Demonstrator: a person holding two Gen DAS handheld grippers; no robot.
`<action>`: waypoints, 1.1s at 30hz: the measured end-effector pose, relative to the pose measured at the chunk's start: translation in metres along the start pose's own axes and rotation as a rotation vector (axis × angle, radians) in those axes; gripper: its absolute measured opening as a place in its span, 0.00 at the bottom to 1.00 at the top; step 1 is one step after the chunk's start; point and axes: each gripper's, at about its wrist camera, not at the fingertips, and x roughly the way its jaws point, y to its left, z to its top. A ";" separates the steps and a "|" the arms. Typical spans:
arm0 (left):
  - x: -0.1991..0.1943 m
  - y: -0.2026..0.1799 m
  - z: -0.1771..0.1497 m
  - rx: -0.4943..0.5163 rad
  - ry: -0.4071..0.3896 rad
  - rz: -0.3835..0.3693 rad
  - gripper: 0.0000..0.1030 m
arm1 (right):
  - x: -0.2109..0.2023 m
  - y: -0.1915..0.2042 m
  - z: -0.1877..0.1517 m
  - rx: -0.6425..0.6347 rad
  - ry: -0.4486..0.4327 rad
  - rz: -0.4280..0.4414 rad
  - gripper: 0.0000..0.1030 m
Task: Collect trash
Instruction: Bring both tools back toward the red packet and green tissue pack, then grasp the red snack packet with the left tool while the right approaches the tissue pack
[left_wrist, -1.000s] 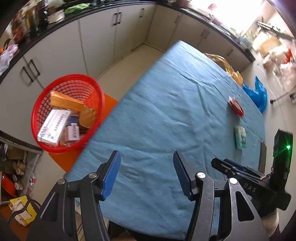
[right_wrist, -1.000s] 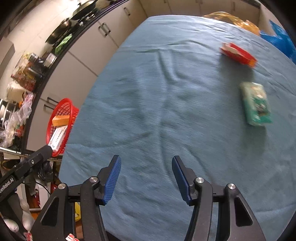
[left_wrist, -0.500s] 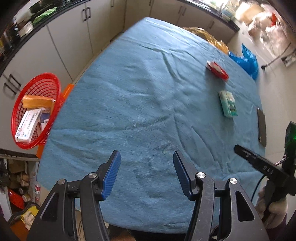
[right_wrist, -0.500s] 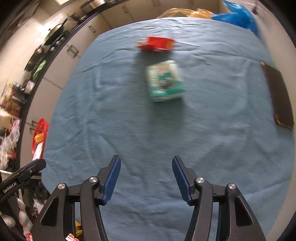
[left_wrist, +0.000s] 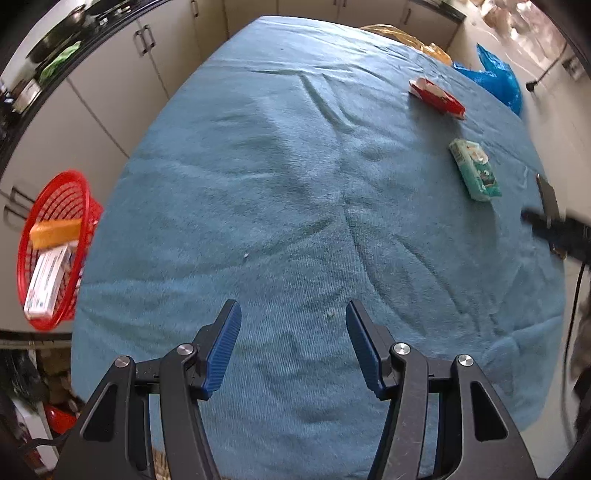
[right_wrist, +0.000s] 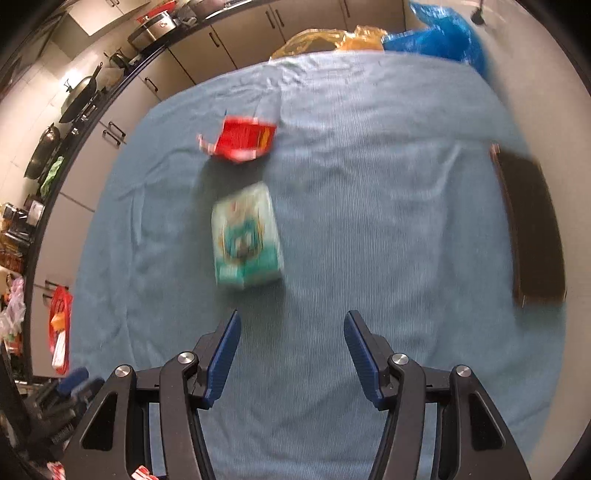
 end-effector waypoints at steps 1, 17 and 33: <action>0.004 0.000 0.002 0.007 0.002 -0.009 0.56 | 0.001 0.003 0.013 -0.013 -0.014 -0.019 0.61; 0.035 0.021 0.031 0.033 0.040 -0.099 0.59 | 0.071 0.053 0.165 -0.163 0.001 -0.158 0.66; 0.038 0.023 0.032 -0.004 0.087 -0.242 0.96 | 0.110 0.093 0.137 -0.146 0.201 0.073 0.02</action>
